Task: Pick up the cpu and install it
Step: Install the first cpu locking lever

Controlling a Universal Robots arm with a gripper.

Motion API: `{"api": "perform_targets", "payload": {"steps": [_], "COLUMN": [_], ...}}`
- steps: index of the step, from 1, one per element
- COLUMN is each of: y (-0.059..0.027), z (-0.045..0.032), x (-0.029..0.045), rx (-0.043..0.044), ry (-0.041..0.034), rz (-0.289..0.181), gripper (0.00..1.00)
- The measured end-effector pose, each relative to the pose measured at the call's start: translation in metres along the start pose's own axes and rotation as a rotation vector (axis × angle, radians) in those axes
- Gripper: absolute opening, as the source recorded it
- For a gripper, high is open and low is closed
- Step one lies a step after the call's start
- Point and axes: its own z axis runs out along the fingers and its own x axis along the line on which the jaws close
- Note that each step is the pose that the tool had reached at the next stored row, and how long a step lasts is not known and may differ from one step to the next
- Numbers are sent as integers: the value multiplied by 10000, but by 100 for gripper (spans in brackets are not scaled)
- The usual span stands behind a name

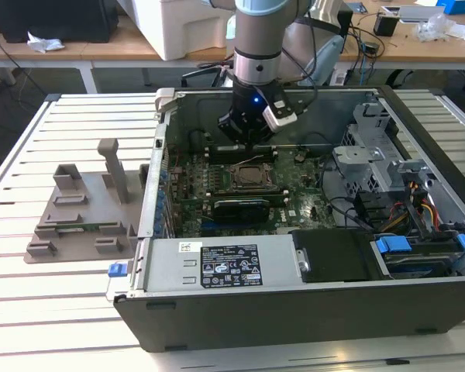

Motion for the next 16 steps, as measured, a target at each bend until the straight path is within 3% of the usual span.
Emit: {"api": "perform_targets", "payload": {"steps": [2, 8, 10, 14, 16], "y": [-32, -32, -30, -34, -47], "z": [75, 103, 95, -8, -12], "x": [-50, -70, -72, -70, -69], "rx": [25, 26, 12, 24, 24], "ry": [10, 17, 2, 6, 6], "rz": [0, 1, 0, -1, -3], "gripper": [11, 11, 11, 11, 11]}}
